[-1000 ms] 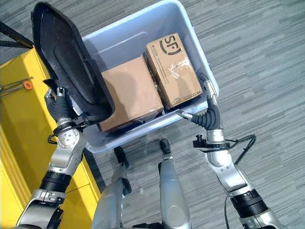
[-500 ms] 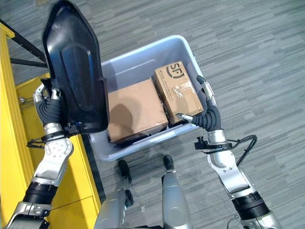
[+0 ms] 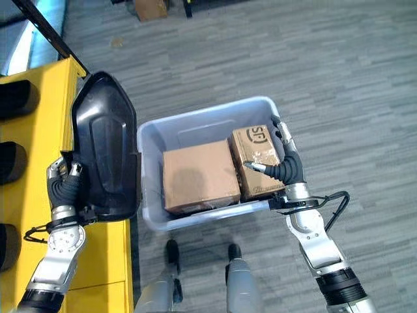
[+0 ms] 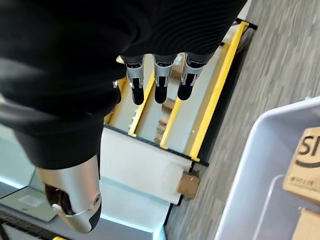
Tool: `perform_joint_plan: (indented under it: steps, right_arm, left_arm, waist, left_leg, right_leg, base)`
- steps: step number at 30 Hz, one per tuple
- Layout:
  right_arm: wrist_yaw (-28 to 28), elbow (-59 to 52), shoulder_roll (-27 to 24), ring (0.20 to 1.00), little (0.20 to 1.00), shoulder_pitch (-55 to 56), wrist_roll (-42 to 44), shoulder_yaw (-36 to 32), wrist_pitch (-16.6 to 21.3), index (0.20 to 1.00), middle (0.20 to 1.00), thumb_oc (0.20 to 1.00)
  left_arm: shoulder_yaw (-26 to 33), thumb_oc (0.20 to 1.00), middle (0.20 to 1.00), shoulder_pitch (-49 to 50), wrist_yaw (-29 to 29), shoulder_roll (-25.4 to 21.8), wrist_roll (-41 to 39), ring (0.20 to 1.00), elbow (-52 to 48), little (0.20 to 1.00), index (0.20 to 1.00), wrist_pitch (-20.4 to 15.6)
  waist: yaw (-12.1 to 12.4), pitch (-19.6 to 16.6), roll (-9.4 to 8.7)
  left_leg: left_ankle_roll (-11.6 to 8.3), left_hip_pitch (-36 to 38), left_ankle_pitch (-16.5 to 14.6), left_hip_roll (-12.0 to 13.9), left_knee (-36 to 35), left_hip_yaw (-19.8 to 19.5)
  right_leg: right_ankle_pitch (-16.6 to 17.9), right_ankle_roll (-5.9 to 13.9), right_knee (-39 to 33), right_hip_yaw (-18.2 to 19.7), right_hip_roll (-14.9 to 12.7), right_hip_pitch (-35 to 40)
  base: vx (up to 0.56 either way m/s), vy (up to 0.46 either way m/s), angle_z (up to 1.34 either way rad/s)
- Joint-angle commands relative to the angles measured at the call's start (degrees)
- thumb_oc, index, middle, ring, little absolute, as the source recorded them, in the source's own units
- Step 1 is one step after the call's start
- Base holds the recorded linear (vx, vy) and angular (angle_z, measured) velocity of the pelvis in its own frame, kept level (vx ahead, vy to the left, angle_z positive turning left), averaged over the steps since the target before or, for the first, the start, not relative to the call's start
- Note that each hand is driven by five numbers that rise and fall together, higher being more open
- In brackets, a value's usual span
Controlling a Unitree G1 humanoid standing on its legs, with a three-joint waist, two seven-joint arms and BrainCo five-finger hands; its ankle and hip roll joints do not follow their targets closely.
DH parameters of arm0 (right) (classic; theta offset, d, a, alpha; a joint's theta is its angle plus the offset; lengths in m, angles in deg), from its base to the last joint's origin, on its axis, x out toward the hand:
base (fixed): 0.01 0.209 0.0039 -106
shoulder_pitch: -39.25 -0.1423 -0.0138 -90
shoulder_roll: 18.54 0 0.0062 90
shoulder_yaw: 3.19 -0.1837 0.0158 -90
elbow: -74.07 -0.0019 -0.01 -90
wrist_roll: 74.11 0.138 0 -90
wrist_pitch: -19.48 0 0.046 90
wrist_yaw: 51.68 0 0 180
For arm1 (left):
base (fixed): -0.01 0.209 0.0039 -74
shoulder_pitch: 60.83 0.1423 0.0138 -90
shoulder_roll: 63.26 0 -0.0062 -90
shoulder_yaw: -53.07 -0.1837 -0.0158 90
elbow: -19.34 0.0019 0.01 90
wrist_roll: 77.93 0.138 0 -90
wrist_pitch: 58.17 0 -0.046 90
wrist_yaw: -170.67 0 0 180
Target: Move parts from the plastic box to the shelf.
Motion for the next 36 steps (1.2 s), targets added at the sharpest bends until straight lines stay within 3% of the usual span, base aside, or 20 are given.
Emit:
perform_joint_plan:
  steps: [1, 4, 6, 10, 12, 13, 14, 16, 17, 18, 20, 22, 36]
  right_arm:
    - [-1.3, 1.26, 0.48, 1.0, 1.0, -0.99, 1.99, -0.03, 3.33, 1.0, 1.0, 1.0]
    - [-1.93, 1.87, 1.01, 1.0, 1.0, -1.42, 3.16, 0.37, 3.73, 1.0, 1.0, 1.0]
    - [-1.93, 2.02, 0.95, 1.0, 1.0, -0.67, 3.68, -0.2, 3.81, 1.0, 1.0, 1.0]
    - [-1.25, 2.47, 0.43, 1.0, 1.0, 0.07, 2.87, -0.84, 3.42, 1.0, 1.0, 1.0]
    - [-0.88, 2.42, 0.12, 1.0, 1.0, 0.24, 2.53, -1.06, 3.03, 1.0, 1.0, 1.0]
    - [-0.65, 2.79, 0.32, 1.0, 1.0, 0.4, 2.65, -1.14, 2.71, 1.0, 1.0, 1.0]
    - [-0.87, 2.71, 0.93, 1.0, 1.0, 0.72, 3.03, -1.26, 2.46, 1.0, 1.0, 1.0]
    - [-1.46, 3.01, 1.83, 1.0, 1.0, 1.4, 3.57, -1.38, 2.13, 1.0, 1.0, 1.0]
    - [-1.49, 3.0, 1.85, 1.0, 1.0, 1.45, 3.58, -1.39, 2.13, 1.0, 1.0, 1.0]
    - [-1.65, 2.92, 2.89, 1.0, 1.0, 2.37, 4.36, -1.97, 2.01, 1.0, 1.0, 1.0]
    - [-1.64, 2.52, 3.38, 1.0, 1.0, 3.12, 4.71, -2.45, 1.91, 1.0, 1.0, 1.0]
    - [-1.87, 2.32, 4.35, 1.0, 1.0, 4.5, 4.99, -3.17, 1.87, 1.0, 1.0, 1.0]
    - [-3.38, 5.83, 9.75, 1.0, 1.0, 3.12, 8.71, 1.01, 0.36, 1.0, 1.0, 1.0]
  left_arm:
    - [3.76, 0.2, 0.2, -3.75, 1.22, -1.21, -0.89, 0.2, -0.55, 0.2, 0.2, -3.87]
    - [3.96, 0.2, 0.2, -1.89, 1.99, -0.39, -1.19, 0.2, -0.65, 0.2, 0.2, -3.96]
    - [3.72, 0.2, 0.2, -1.07, 2.8, 0.48, -2.03, 0.2, -0.09, 0.2, 0.2, -3.79]
    - [2.12, 0.2, 0.2, -2.47, 2.65, 1.69, -2.67, 0.2, 2.38, 0.2, 0.2, -3.98]
    - [1.71, 0.2, 0.2, -3.38, 2.9, 2.12, -4.17, 0.2, 3.03, 0.2, 0.2, -3.99]
    - [1.33, 0.2, 0.2, -3.9, 3.14, 2.39, -4.12, 0.2, 3.16, 0.2, 0.2, -4.25]
    - [1.5, 0.2, 0.2, -4.09, 3.33, 2.5, -4.0, 0.2, 2.95, 0.2, 0.2, -4.08]
    - [1.5, 0.2, 0.2, -4.03, 3.77, 2.64, -3.78, 0.2, 2.66, 0.2, 0.2, -3.76]
    - [1.5, 0.2, 0.2, -3.97, 3.78, 2.62, -3.79, 0.2, 2.61, 0.2, 0.2, -3.73]
    - [1.56, 0.2, 0.2, -4.0, 3.76, 2.65, -3.07, 0.2, 2.33, 0.2, 0.2, -3.24]
    - [1.61, 0.2, 0.2, -3.59, 3.96, 2.75, -2.56, 0.2, 2.1, 0.2, 0.2, -2.83]
    - [2.08, 0.2, 0.2, -2.17, 4.22, 2.75, -1.17, 0.2, 1.75, 0.2, 0.2, -2.31]
    - [5.6, 0.2, 0.2, 2.38, 3.31, 2.01, 2.31, 0.2, 1.56, 0.2, 0.2, -1.57]
  waist:
    - [1.44, -2.98, -0.83]
    - [3.02, -2.85, -0.98]
    - [3.82, -2.61, -1.46]
    - [3.86, -1.21, -2.36]
    - [2.99, -0.9, -2.87]
    - [2.12, -1.23, -4.02]
    - [1.53, -2.03, -4.66]
    - [0.98, -3.12, -5.04]
    - [0.86, -3.05, -4.99]
    - [0.19, -3.86, -5.0]
    - [-0.2, -4.3, -4.75]
    - [0.04, -5.35, -4.18]
    - [3.81, -6.1, -7.0]
  left_leg:
    - [-9.9, 9.05, 3.61, 6.6, 1.11, -2.01]
    - [-11.8, 6.55, 9.18, 7.88, 0.69, -4.88]
    - [-12.59, 3.5, 12.86, 7.62, 0.29, -4.8]
    - [-12.78, 1.21, 15.73, 6.21, 0.8, -0.42]
    - [-11.59, 2.46, 12.64, 5.05, 3.36, 3.52]
    - [-9.84, 4.66, 6.03, 2.83, 8.96, 5.89]
    - [-9.11, 6.83, 1.69, 0.84, 11.9, 5.73]
    - [-8.35, 9.69, -1.96, -0.93, 15.26, 5.66]
    - [-8.35, 9.64, -2.17, -0.87, 15.55, 5.49]
    - [-7.91, 12.14, -4.93, -2.2, 13.66, 6.41]
    - [-7.73, 12.66, -4.76, -2.41, 11.32, 6.85]
    - [-6.95, 13.64, -6.52, -2.98, 4.45, 8.02]
    - [-2.65, 13.57, -9.26, -9.84, 0.72, 5.56]
  right_leg:
    - [3.75, 2.7, 1.83, -2.18, 0.09, -2.57]
    - [2.91, 1.93, 1.06, -4.98, 0.2, -1.13]
    - [3.28, 1.91, -2.13, -7.29, -1.09, 1.1]
    - [5.65, 2.07, -9.54, -10.63, -3.83, 7.1]
    - [7.79, 2.27, -12.34, -12.92, -5.03, 8.55]
    - [10.54, 2.14, -16.15, -15.38, -6.65, 9.6]
    - [12.33, 2.43, -18.41, -17.47, -7.38, 10.03]
    - [13.29, 2.32, -20.16, -19.84, -7.42, 11.01]
    - [13.29, 2.35, -20.26, -20.0, -7.37, 11.22]
    - [14.06, 3.07, -20.74, -22.01, -7.53, 11.56]
    - [14.51, 3.58, -21.07, -22.91, -7.82, 12.03]
    - [14.94, 4.31, -21.15, -23.65, -8.09, 12.76]
    - [21.54, 9.2, -22.29, -23.06, -13.91, 13.07]
  base:
    - [-0.06, -0.142, 0.41]
    - [-0.07, -0.138, 0.45]
    - [-0.06, -0.08, 0.71]
    - [-0.06, -0.076, 1.11]
    - [-0.2, -0.192, 1.39]
    - [-0.26, -0.22, 1.52]
    - [-0.21, -0.212, 1.49]
    - [-0.06, -0.086, 1.08]
    - [-0.04, -0.016, 0.52]
    - [-0.02, 0.031, 0.66]
    - [0.0, 0.049, 0.86]
    - [0.03, 0.101, 0.62]
    - [-0.01, 0.144, 0.12]
